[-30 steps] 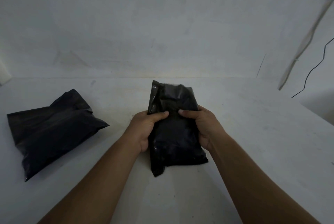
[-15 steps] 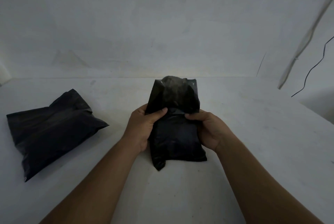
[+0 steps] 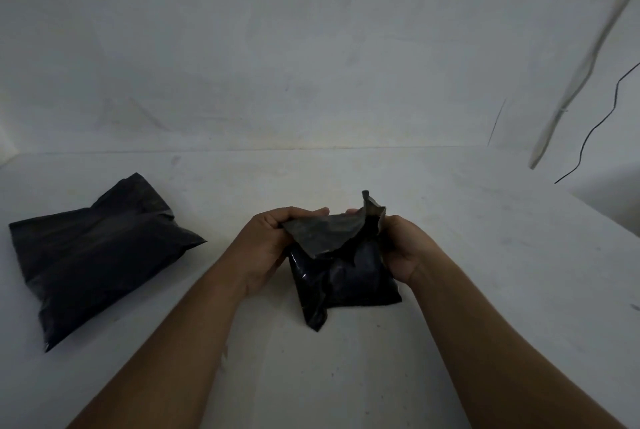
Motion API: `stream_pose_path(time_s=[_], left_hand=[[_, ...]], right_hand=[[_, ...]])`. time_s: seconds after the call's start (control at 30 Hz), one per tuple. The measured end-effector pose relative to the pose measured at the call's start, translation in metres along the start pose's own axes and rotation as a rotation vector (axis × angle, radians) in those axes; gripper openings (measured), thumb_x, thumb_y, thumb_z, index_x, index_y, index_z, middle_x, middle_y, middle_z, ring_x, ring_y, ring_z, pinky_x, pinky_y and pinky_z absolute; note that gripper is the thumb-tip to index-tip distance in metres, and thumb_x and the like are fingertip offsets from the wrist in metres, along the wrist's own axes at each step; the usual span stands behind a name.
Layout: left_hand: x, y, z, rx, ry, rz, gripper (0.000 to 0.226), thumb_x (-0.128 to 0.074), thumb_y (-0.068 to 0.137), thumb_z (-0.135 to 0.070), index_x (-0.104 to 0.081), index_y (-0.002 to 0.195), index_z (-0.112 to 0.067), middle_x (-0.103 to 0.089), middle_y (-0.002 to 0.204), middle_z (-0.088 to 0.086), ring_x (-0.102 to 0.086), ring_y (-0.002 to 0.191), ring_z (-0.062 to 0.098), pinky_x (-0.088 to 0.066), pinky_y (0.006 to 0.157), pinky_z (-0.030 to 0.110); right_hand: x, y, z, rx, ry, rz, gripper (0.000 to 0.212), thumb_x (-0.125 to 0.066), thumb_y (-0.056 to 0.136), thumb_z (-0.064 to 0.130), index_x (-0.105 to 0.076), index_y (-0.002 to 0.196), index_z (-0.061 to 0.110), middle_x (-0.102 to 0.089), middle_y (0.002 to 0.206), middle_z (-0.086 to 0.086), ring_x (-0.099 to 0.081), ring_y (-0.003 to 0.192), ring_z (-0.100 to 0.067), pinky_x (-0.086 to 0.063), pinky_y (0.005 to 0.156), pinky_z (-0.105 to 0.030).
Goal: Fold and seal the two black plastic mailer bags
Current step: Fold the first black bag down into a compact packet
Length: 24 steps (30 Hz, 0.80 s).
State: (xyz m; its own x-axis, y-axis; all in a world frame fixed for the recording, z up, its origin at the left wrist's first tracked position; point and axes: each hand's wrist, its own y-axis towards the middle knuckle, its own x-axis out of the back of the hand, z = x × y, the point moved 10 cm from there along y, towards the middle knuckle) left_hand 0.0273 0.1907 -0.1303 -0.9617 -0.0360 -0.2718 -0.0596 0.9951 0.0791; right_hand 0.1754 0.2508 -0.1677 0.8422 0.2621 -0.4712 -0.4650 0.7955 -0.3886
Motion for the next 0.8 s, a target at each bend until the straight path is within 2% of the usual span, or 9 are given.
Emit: stream_pose_path(time_s=[0.13,0.3,0.4,0.5,0.57,0.6,0.67,0.73,0.8], left_hand=[[0.000,-0.001,-0.002,-0.008,0.014,-0.004,0.045,-0.053,0.089,0.015,-0.081,0.076,-0.017,-0.074,0.115,0.008,-0.068,0.113,0.020,-0.056,0.091,0.026],[-0.004,-0.003,-0.006,-0.045,0.099,0.044,0.050,-0.054,0.086,0.020,-0.082,0.074,-0.019,-0.074,0.117,0.004,-0.066,0.116,0.019,-0.050,0.103,0.036],[-0.005,-0.004,-0.007,-0.058,0.160,0.066,0.051,-0.052,0.085,0.022,-0.081,0.073,-0.018,-0.073,0.120,0.001,-0.064,0.119,0.016,-0.048,0.104,0.036],[-0.007,-0.006,-0.001,-0.040,0.201,0.095,0.053,-0.047,0.084,0.025,-0.079,0.071,-0.014,-0.067,0.129,-0.009,-0.061,0.123,0.010,-0.051,0.100,0.032],[-0.005,-0.006,0.007,-0.009,0.237,0.085,0.054,-0.044,0.087,0.023,-0.078,0.072,-0.015,-0.064,0.134,-0.012,-0.060,0.123,0.008,-0.052,0.099,0.033],[-0.004,-0.005,0.010,0.001,0.261,0.076,0.052,-0.043,0.088,0.020,-0.077,0.074,-0.017,-0.067,0.129,-0.010,-0.062,0.120,0.009,-0.051,0.099,0.033],[-0.001,-0.006,0.013,0.004,0.300,0.069,0.040,-0.044,0.088,0.007,-0.073,0.078,-0.019,-0.072,0.103,-0.001,-0.065,0.098,0.018,-0.049,0.090,0.035],[-0.001,-0.009,0.012,0.008,0.303,0.095,0.023,-0.052,0.082,-0.004,-0.071,0.082,-0.018,-0.067,0.089,0.008,-0.061,0.085,0.023,-0.049,0.082,0.036],[0.000,-0.011,0.013,0.021,0.281,0.129,0.014,-0.063,0.080,-0.006,-0.070,0.082,-0.017,-0.066,0.088,0.011,-0.062,0.083,0.024,-0.051,0.080,0.036]], right_hand=[[-0.005,0.000,0.002,0.012,0.034,0.043,0.044,-0.045,0.096,0.001,-0.079,0.070,0.003,-0.076,0.090,-0.014,-0.075,0.078,-0.023,-0.059,0.073,-0.034],[-0.010,-0.009,0.007,0.050,-0.035,0.093,0.048,-0.047,0.098,0.013,-0.078,0.061,0.009,-0.077,0.087,-0.011,-0.074,0.077,-0.024,-0.060,0.074,-0.035],[-0.013,-0.012,0.012,0.103,-0.069,0.111,0.052,-0.045,0.095,0.009,-0.073,0.052,0.014,-0.074,0.080,-0.008,-0.066,0.082,-0.028,-0.054,0.082,-0.038],[-0.011,-0.007,0.011,0.111,-0.057,0.079,0.051,-0.042,0.090,0.003,-0.068,0.047,0.014,-0.065,0.084,-0.010,-0.058,0.083,-0.027,-0.047,0.089,-0.039],[-0.009,-0.003,0.010,0.117,-0.020,0.058,0.056,-0.037,0.089,-0.001,-0.065,0.043,0.014,-0.060,0.084,-0.010,-0.055,0.079,-0.025,-0.046,0.086,-0.036],[-0.008,-0.001,0.009,0.120,-0.005,0.050,0.058,-0.035,0.088,-0.002,-0.064,0.041,0.014,-0.059,0.083,-0.009,-0.054,0.076,-0.024,-0.047,0.081,-0.034],[-0.007,0.000,0.009,0.127,-0.002,0.039,0.058,-0.033,0.087,-0.004,-0.062,0.040,0.014,-0.059,0.083,-0.008,-0.053,0.074,-0.024,-0.047,0.075,-0.032],[-0.006,0.001,0.011,0.127,-0.023,0.058,0.057,-0.033,0.086,-0.004,-0.061,0.040,0.014,-0.061,0.086,-0.008,-0.053,0.080,-0.025,-0.047,0.080,-0.035],[-0.004,0.003,0.013,0.112,-0.046,0.115,0.051,-0.033,0.084,-0.006,-0.060,0.044,0.013,-0.065,0.091,-0.011,-0.057,0.087,-0.029,-0.048,0.086,-0.040]])
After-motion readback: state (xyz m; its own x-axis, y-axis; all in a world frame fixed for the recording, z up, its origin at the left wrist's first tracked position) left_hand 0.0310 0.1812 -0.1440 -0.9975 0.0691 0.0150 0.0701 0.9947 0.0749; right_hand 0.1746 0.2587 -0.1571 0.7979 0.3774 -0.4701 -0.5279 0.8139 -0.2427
